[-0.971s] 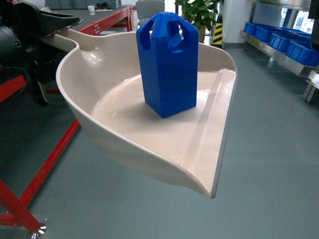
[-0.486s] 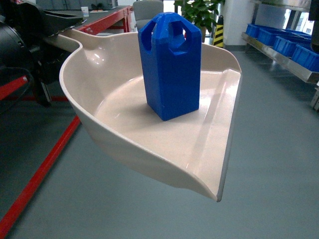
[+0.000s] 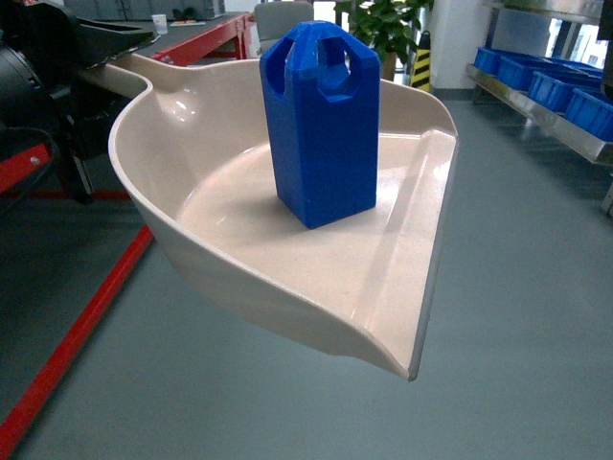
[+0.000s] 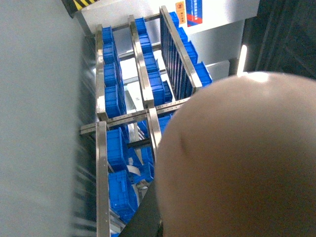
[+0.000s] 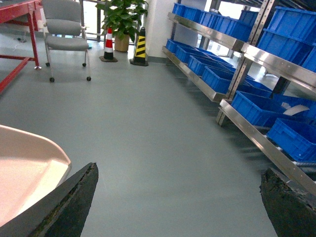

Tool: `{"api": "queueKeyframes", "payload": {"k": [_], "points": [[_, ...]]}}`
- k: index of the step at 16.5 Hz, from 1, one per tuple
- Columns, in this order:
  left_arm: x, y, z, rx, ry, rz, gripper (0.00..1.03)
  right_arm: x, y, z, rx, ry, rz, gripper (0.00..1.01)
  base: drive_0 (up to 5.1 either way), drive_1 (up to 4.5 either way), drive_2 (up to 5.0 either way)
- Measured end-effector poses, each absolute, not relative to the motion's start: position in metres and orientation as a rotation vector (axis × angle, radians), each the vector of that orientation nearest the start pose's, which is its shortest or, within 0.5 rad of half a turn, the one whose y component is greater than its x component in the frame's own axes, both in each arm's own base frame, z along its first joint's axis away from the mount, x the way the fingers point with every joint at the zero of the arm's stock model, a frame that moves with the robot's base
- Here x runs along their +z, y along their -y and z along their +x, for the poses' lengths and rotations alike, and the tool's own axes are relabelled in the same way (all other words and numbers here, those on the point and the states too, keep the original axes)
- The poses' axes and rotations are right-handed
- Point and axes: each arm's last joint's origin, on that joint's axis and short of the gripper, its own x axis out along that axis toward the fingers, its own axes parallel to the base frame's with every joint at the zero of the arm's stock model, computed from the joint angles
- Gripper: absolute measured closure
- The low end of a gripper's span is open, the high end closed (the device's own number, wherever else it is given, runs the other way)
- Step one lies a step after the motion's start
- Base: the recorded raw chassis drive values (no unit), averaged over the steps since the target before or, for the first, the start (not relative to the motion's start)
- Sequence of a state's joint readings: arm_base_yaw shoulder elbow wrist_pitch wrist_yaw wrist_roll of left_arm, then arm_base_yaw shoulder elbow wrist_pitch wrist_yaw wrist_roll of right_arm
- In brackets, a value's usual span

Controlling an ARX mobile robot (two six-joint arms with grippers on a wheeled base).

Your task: Place part in tray to right shelf

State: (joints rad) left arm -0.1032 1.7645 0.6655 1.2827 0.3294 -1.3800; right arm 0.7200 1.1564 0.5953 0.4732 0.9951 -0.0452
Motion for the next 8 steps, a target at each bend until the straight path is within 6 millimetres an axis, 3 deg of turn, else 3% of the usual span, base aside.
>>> {"api": "queueKeyframes", "payload": {"k": [8], "points": [[0.1888, 0.0428, 0.3266, -0.481, -0.142, -1.333, 0.9, 0.2585, -0.1374, 0.1936, -0.274, -0.062, -0.11, 0.03, 0.0, 4.03, -4.0]]}}
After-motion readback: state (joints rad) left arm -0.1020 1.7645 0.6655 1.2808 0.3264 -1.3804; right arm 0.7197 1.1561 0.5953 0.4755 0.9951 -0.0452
